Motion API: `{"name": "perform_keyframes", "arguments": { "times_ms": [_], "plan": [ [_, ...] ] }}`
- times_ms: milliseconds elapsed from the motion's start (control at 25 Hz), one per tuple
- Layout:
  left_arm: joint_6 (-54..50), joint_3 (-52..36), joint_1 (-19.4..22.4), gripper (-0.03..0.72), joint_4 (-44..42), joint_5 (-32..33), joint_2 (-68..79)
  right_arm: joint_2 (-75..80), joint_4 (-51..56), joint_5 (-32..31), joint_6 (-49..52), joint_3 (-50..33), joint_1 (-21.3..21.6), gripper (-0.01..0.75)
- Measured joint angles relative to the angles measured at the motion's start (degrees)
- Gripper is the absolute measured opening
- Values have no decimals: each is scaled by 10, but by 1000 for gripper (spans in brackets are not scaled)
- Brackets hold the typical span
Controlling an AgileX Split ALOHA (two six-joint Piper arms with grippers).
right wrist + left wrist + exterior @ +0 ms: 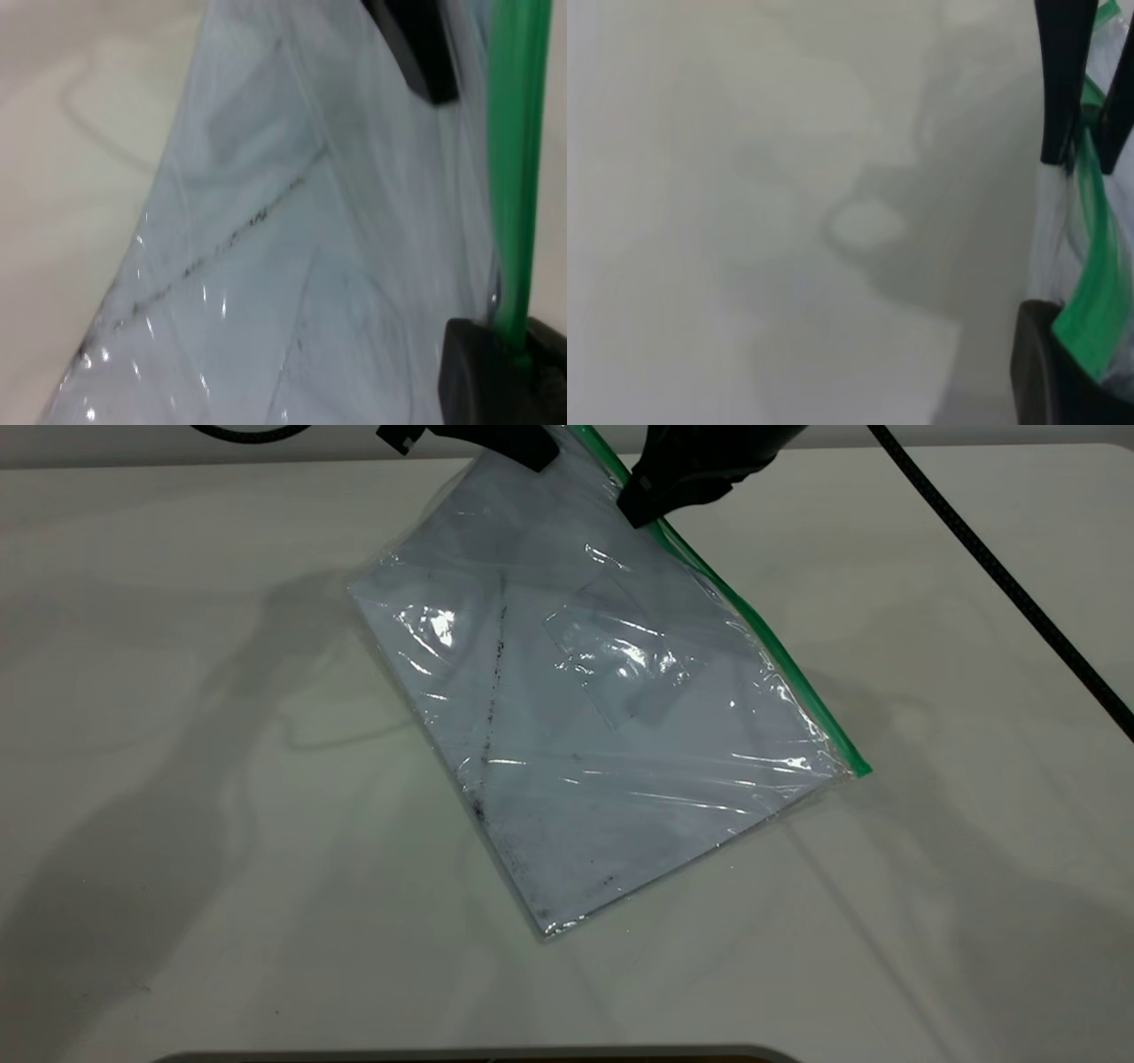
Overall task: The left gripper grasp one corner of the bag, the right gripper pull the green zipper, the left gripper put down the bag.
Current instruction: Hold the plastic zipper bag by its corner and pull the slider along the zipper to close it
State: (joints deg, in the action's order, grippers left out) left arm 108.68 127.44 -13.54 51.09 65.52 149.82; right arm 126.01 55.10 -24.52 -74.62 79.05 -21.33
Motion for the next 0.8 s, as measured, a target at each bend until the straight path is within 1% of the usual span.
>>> {"name": "perform_keyframes", "arguments": {
  "times_ms": [320, 560, 800],
  "plan": [
    [-37, 2, 2, 53, -8, 7, 0, 1, -106, -35, 83, 0, 0, 64],
    [-64, 3, 5, 53, -39, 7, 0, 18, -176, -72, 130, 0, 0, 64],
    [-99, 3, 21, 53, -52, 7, 0, 19, -223, -110, 165, 0, 0, 64]
  ]
}}
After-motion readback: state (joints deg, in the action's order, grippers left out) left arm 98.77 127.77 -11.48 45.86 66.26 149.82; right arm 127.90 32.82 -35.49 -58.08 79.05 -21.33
